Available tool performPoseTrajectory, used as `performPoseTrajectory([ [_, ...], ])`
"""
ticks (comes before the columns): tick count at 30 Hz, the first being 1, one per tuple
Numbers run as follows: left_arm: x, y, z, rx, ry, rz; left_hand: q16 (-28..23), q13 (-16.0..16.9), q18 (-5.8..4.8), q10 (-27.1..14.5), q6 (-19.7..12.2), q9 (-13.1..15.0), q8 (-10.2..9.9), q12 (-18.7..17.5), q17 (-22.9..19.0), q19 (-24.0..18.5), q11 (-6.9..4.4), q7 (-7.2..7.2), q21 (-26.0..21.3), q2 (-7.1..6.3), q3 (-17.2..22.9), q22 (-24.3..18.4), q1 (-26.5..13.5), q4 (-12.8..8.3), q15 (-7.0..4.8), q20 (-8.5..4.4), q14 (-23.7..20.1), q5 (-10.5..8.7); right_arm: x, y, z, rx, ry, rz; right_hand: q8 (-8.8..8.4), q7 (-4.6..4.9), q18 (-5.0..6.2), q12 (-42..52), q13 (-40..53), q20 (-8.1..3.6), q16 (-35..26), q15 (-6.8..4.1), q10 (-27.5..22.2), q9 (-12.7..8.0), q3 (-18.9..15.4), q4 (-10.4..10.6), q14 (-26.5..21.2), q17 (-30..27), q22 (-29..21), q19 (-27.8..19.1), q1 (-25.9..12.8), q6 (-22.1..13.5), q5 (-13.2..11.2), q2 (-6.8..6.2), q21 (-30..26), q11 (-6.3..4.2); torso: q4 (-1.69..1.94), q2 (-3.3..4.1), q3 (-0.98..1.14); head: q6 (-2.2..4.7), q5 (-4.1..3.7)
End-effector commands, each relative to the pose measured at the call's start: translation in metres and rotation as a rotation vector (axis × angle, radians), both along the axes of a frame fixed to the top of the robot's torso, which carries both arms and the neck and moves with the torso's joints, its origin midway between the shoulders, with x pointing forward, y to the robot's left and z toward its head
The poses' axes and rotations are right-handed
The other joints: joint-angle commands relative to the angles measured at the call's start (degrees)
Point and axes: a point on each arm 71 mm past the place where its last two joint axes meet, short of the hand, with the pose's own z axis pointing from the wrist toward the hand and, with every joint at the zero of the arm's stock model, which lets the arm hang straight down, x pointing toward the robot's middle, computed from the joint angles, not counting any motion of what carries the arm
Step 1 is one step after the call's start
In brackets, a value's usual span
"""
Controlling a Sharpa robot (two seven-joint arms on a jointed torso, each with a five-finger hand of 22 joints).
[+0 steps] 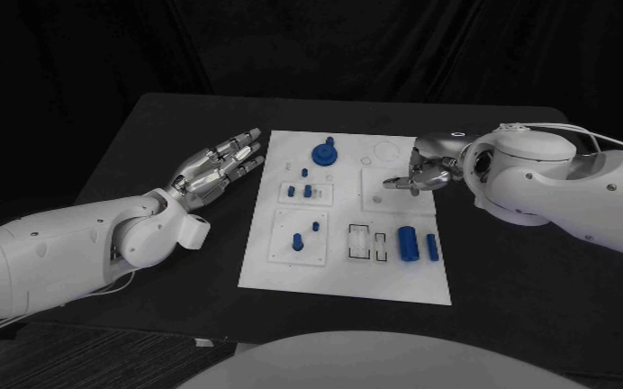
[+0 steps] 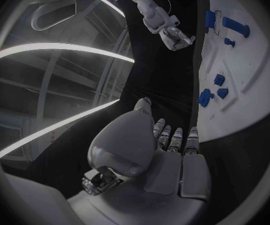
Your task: Assemble the parts on the task board
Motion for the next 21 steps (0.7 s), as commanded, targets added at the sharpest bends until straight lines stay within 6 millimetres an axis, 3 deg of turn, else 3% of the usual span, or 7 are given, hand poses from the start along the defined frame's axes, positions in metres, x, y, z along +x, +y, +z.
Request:
performPoseTrajectory([
  [1, -0.001, -0.001, 0.003, -0.026, -0.031, 0.005, -0.55, -0.33, 0.24, 0.22, 0.68, 0.63, 1.07, 1.0, -0.43, 0.66, 0.48, 0.2, -0.82, 0.08, 2.04, -0.26, 0.89, -0.91, 0.36, 0.18, 0.46, 1.02, -0.005, -0.009, -0.014, -0.095, 0.186, -0.095, 1.18, 0.09, 1.82, 0.95, 15.65, -0.34, 1.14, -0.23, 6.56, 1.03, -1.82, 0.07, 6.31, 15.69, 10.71, -0.42, -2.21, 0.73, 1.72, 0.05, -2.04, -0.59, 0.08, -0.05, -0.02, -0.01, -0.12],
  [8, -0.001, -0.001, 0.003, -0.028, -0.032, 0.004, -0.55, -0.31, 0.26, 0.25, 0.8, 0.64, 1.12, 1.11, -0.43, 0.66, 0.5, 0.22, -0.82, 0.07, 2.06, -0.27, 0.93, -0.92, 0.31, 0.15, 0.46, 1.06, -0.008, -0.009, -0.017, -0.103, 0.242, -0.104, 0.37, 0.35, 2.53, 0.95, 15.65, -0.04, 1.14, 0.1, 6.56, 1.31, -2.04, -0.4, 6.31, 15.69, 9.72, -2.29, -0.43, 0.28, 3.15, 1.24, -5.59, -0.42, 0.12, 0.05, 0.0, -0.01, -0.3],
  [12, -0.001, -0.002, 0.003, -0.028, -0.031, 0.002, -0.55, -0.32, 0.28, 0.27, 0.81, 0.64, 1.13, 1.05, -0.43, 0.66, 0.53, 0.24, -0.82, 0.06, 2.08, -0.27, 0.96, -0.94, 0.26, 0.13, 0.46, 1.09, -0.013, -0.006, -0.018, -0.102, 0.26, -0.095, -0.02, 0.37, 2.59, 0.95, 15.65, -0.03, 1.14, 0.09, 6.56, 1.39, -2.14, -0.39, 6.31, 15.69, 9.64, -2.41, 0.91, 0.19, 4.49, 1.28, -5.85, -0.41, 0.11, 0.0, -0.01, -0.01, -0.35],
  [21, 0.0, -0.002, 0.002, -0.023, -0.025, 0.002, -0.55, -0.33, 0.29, 0.26, 0.73, 0.63, 1.12, 0.98, -0.43, 0.66, 0.57, 0.27, -0.83, 0.06, 2.09, -0.28, 0.98, -0.95, 0.24, 0.12, 0.46, 1.1, -0.025, -0.004, -0.027, -0.127, 0.316, -0.068, -1.21, 0.82, 2.68, 0.95, 15.65, 0.13, 1.14, 0.31, 6.56, 1.17, -2.91, -0.18, 6.31, 15.69, 9.49, -2.7, 1.08, -0.93, 4.53, 1.2, -6.44, -0.1, 0.02, -0.05, 0.0, -0.01, -0.38],
])
